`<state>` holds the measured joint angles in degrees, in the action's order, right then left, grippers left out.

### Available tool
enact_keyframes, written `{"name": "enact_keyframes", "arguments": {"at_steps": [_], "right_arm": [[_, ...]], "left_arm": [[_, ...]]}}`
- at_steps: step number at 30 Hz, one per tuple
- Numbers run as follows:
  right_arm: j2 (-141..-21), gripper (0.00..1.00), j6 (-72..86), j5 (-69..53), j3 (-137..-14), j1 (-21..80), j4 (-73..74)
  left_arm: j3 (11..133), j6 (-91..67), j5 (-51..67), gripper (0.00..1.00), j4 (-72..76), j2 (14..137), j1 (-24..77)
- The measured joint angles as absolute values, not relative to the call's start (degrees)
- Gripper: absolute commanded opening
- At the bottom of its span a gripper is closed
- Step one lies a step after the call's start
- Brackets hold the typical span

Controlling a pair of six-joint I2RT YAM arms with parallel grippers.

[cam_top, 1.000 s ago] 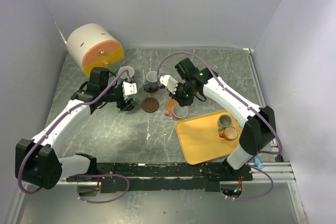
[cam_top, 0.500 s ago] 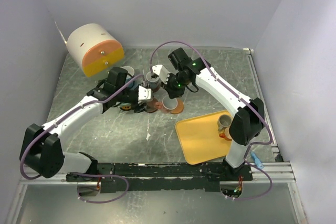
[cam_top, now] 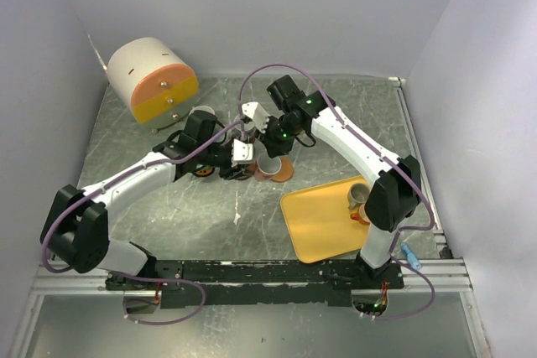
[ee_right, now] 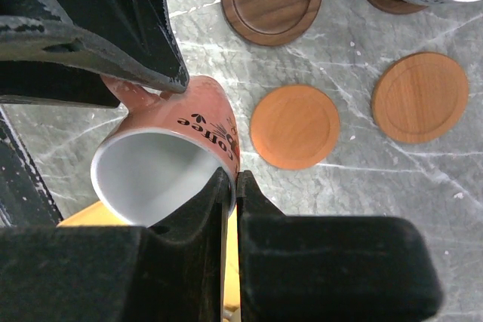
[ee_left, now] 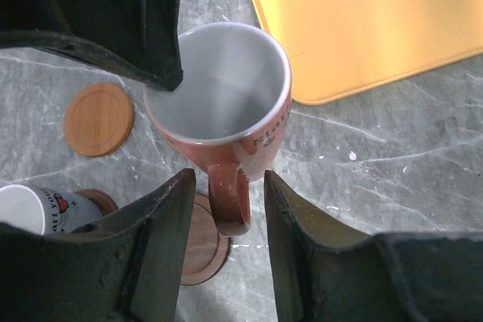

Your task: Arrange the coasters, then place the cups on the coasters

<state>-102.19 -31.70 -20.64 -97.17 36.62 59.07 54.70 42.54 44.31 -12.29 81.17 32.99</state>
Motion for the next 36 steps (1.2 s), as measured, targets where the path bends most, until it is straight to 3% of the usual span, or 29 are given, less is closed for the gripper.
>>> {"name": "enact_keyframes", "arguments": {"at_steps": [9,13,15,18,23,36], "right_arm": [[-102.2,0.00,-31.5,-21.0,-97.2,36.7,59.2],[-102.2,0.00,-31.3,-20.7,-97.2,36.7,59.3],[-102.2,0.08,-30.9,-20.6,-97.1,36.7,59.7],[-102.2,0.21,-30.2,-20.6,-96.9,36.7,59.8],[-101.9,0.33,-29.0,-19.6,-96.2,36.7,57.7],[-97.8,0.35,-25.4,-18.6,-93.0,29.2,53.7]], "left_arm": [[54.7,41.6,43.0,0.37,-11.0,82.1,33.5],[54.7,41.9,42.5,0.19,-11.2,82.8,33.6],[54.7,41.8,41.7,0.07,-11.3,82.9,33.5],[54.7,41.7,41.1,0.07,-11.4,82.9,33.5],[53.6,40.8,39.8,0.07,-11.0,82.8,33.4],[45.7,24.6,29.3,0.07,2.7,82.6,28.7]]}}
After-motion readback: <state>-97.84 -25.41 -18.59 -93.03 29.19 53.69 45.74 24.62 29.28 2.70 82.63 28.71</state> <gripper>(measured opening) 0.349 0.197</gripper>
